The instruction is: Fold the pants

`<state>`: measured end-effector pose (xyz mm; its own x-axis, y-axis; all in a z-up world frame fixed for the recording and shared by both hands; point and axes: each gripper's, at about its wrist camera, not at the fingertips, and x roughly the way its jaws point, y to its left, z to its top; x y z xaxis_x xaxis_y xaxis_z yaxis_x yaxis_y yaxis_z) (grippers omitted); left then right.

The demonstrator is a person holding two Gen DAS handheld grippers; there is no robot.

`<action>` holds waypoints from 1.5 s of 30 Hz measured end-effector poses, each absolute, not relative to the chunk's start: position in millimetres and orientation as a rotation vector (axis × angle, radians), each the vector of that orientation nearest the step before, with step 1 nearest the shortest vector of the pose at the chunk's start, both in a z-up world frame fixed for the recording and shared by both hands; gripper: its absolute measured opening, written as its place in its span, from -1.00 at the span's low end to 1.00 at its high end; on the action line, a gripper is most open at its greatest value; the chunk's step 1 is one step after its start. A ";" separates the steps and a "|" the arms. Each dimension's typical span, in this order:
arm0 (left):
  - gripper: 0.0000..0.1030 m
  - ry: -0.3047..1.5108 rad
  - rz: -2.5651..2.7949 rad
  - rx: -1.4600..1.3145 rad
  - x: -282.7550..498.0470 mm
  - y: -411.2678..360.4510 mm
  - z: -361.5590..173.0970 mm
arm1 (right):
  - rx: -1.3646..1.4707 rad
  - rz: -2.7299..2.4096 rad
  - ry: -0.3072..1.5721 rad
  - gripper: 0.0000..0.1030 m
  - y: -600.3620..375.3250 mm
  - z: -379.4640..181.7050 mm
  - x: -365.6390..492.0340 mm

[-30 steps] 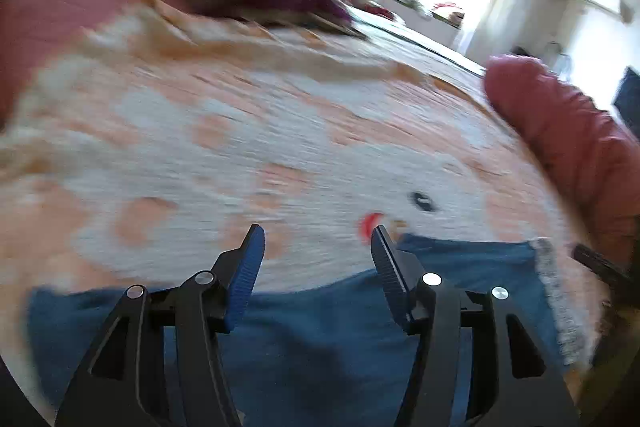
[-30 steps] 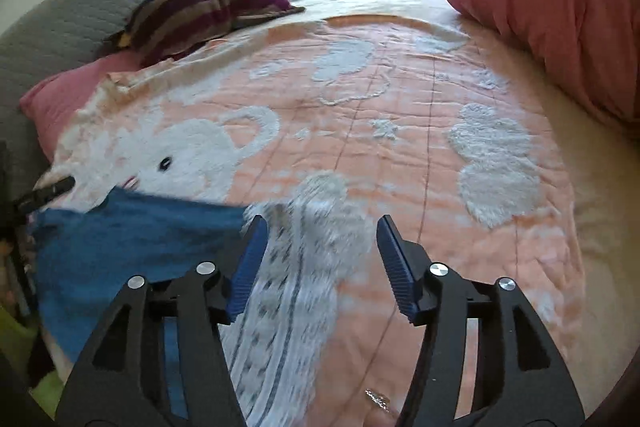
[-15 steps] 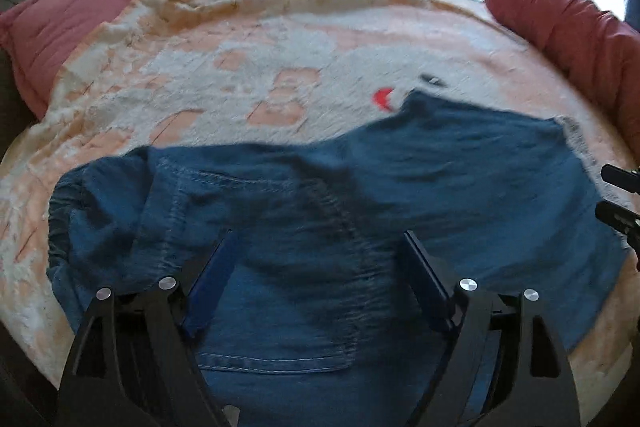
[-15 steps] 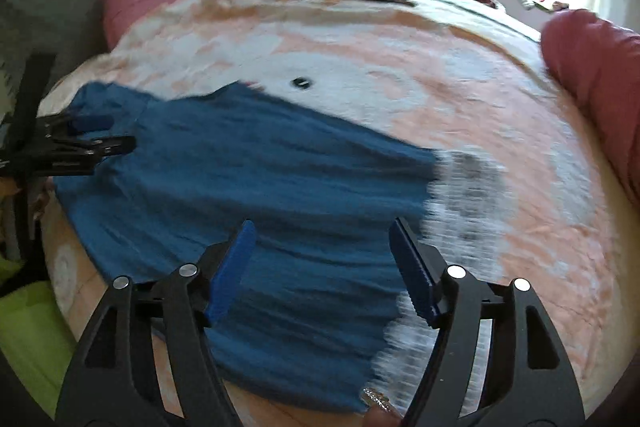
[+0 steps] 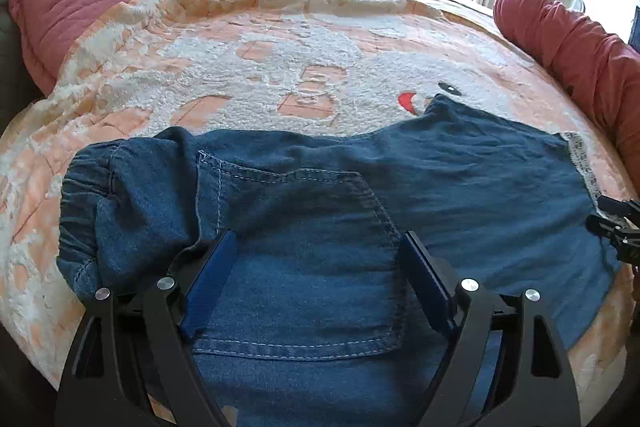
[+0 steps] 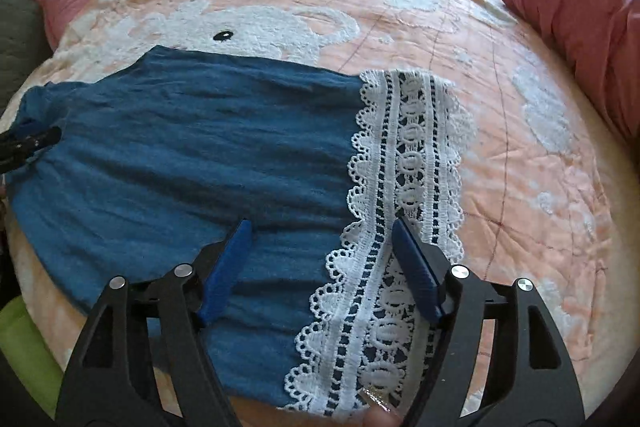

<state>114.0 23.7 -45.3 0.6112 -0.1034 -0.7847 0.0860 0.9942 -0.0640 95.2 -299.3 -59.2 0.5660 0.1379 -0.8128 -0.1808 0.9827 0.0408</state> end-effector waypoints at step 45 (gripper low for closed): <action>0.91 0.858 -0.319 0.059 38.2 -50.2 -10.0 | 0.077 0.180 0.819 0.47 -334.6 -13.6 14.7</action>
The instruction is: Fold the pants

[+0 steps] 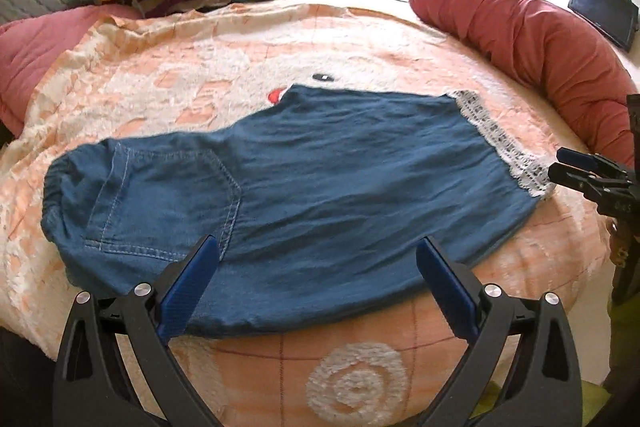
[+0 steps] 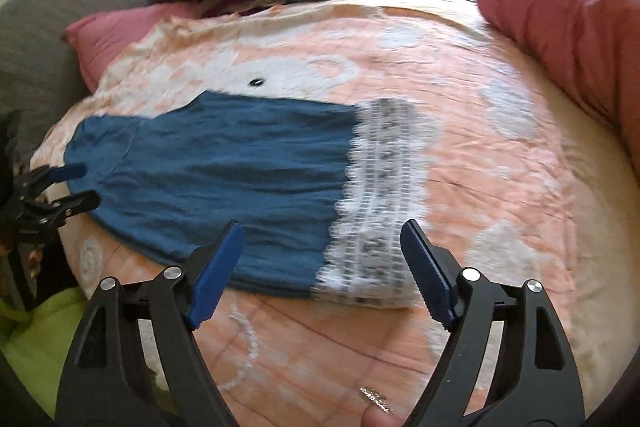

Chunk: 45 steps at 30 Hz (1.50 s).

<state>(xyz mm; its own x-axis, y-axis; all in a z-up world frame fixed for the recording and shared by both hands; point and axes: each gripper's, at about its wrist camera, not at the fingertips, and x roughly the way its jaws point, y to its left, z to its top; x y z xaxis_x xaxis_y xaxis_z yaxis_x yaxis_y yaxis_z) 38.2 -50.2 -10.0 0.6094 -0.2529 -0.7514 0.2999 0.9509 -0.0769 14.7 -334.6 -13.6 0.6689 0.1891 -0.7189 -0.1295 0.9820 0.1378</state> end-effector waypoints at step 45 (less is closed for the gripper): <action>0.91 0.966 -0.626 0.325 220.5 -260.9 -26.9 | 0.360 0.108 0.875 0.48 -371.1 -59.6 20.7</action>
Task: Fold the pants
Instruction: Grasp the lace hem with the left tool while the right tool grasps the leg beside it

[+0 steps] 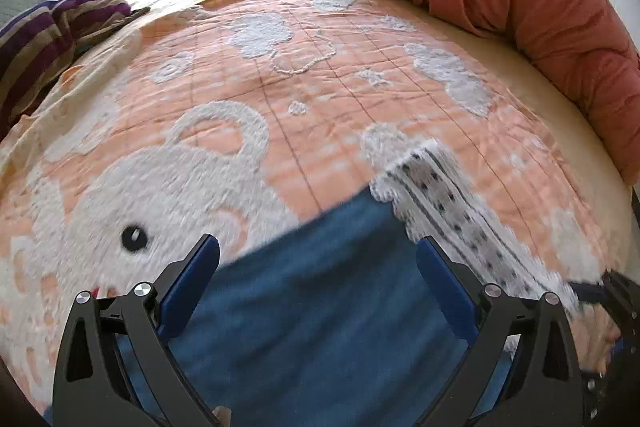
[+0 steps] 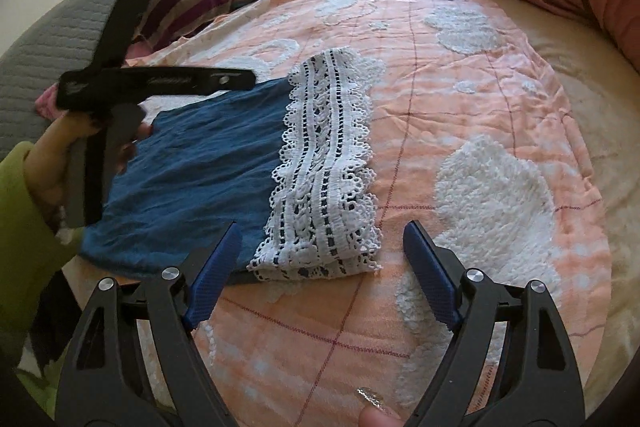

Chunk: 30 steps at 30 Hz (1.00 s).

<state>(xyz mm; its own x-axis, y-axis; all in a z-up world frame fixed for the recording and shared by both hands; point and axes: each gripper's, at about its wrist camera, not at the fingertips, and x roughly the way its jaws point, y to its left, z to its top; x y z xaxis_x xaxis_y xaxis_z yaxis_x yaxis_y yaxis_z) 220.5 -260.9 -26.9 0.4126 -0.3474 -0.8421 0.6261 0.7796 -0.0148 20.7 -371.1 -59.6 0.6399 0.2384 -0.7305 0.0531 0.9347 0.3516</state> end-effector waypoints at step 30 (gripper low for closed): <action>-0.65 1.052 -0.845 0.304 237.5 -305.5 -62.8 | 0.414 0.236 0.817 -0.57 -367.8 -71.6 40.4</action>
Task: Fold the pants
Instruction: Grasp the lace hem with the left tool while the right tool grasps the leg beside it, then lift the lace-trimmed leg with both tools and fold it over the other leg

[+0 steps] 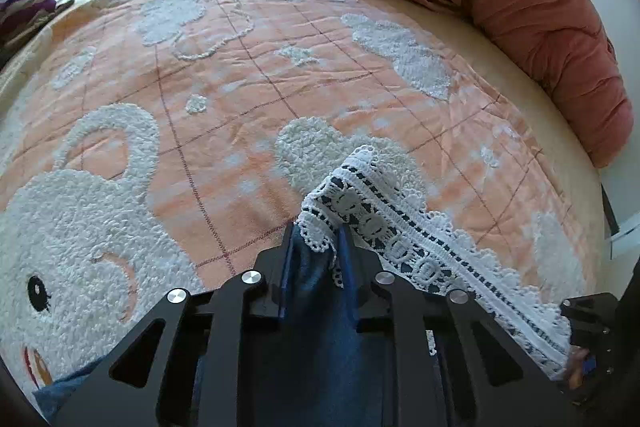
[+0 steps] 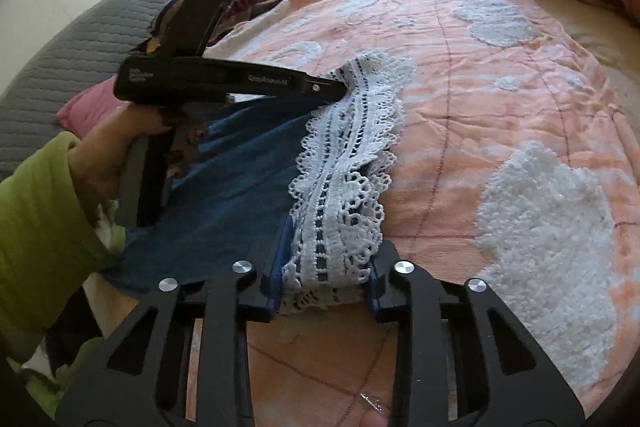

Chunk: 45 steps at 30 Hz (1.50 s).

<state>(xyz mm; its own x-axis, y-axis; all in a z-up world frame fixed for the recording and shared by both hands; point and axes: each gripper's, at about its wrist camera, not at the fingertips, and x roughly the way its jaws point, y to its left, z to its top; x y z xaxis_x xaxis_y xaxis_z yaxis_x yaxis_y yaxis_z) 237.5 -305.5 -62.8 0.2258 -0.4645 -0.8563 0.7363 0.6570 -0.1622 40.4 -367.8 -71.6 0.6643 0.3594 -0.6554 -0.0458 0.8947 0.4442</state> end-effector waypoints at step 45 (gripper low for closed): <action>-0.41 0.913 -0.445 -0.509 185.6 41.2 -40.6 | -0.214 0.766 0.797 -0.37 -111.5 -22.3 26.6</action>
<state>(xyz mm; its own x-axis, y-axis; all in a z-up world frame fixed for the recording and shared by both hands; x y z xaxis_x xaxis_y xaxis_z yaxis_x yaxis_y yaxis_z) 185.6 41.2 -40.6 0.5374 -0.5637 -0.6272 0.1472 0.7951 -0.5884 26.6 -111.5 -22.3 0.4515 0.5371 -0.7125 -0.6906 0.7160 0.1021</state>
